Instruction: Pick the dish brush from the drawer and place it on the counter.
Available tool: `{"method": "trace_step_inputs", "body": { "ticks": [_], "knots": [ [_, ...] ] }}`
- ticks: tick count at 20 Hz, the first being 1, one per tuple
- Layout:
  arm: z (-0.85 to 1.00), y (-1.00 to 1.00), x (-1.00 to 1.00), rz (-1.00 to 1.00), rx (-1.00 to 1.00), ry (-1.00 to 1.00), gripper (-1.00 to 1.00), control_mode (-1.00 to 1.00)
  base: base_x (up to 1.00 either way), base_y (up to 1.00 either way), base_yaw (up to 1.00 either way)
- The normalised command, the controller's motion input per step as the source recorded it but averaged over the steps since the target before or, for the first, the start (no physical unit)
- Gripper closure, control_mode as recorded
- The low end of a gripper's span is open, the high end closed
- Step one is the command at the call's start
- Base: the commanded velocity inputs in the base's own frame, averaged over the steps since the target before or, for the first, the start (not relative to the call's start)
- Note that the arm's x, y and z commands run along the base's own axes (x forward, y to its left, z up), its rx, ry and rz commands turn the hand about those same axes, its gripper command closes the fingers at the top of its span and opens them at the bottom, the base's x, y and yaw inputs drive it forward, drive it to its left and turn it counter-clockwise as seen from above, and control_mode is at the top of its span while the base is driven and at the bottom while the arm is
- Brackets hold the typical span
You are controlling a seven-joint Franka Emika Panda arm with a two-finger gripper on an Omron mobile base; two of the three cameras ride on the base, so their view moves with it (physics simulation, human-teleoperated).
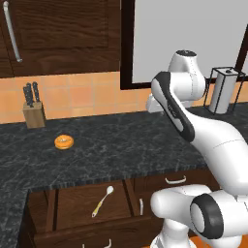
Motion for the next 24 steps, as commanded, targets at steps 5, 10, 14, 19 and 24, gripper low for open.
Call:
{"method": "trace_step_inputs", "body": {
  "ticks": [5,10,14,19,24],
  "knots": [
    [0.0,0.0,0.0,0.0,0.0,0.0,-1.0,1.0,-0.14,-0.04,-0.01],
    [0.0,0.0,0.0,0.0,0.0,0.0,-1.0,1.0,-0.67,-0.72,-0.09],
    [0.0,0.0,0.0,0.0,0.0,0.0,-1.0,1.0,-0.28,-0.87,0.05],
    [0.0,0.0,0.0,0.0,0.0,0.0,-1.0,1.0,0.15,-0.12,0.37],
    [0.0,0.0,0.0,0.0,0.0,0.0,-1.0,1.0,0.33,0.03,0.53]
  ]
}}
